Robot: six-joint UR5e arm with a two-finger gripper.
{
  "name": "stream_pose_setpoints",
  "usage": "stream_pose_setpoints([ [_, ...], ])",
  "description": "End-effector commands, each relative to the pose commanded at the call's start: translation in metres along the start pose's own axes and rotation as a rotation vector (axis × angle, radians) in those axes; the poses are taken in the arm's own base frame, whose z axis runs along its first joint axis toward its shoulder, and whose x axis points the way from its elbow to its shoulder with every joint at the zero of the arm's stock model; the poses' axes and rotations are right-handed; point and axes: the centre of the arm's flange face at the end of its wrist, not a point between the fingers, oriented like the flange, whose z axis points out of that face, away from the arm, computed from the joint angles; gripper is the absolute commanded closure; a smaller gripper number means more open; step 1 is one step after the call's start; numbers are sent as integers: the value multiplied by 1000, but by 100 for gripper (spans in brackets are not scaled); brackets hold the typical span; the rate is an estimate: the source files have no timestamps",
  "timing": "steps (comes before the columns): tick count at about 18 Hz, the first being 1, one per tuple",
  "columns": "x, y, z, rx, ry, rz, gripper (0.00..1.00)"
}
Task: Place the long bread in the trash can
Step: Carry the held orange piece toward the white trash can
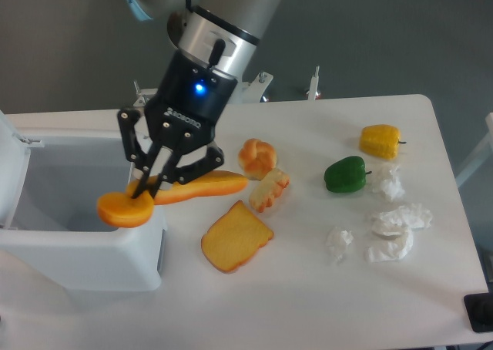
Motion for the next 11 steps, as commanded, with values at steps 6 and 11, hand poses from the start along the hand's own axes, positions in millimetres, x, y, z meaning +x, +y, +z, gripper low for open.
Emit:
stream_pose_setpoints([
  [6, 22, -2, 2, 6, 16, -33, 90],
  [11, 32, -5, 1, 24, 95, -58, 89],
])
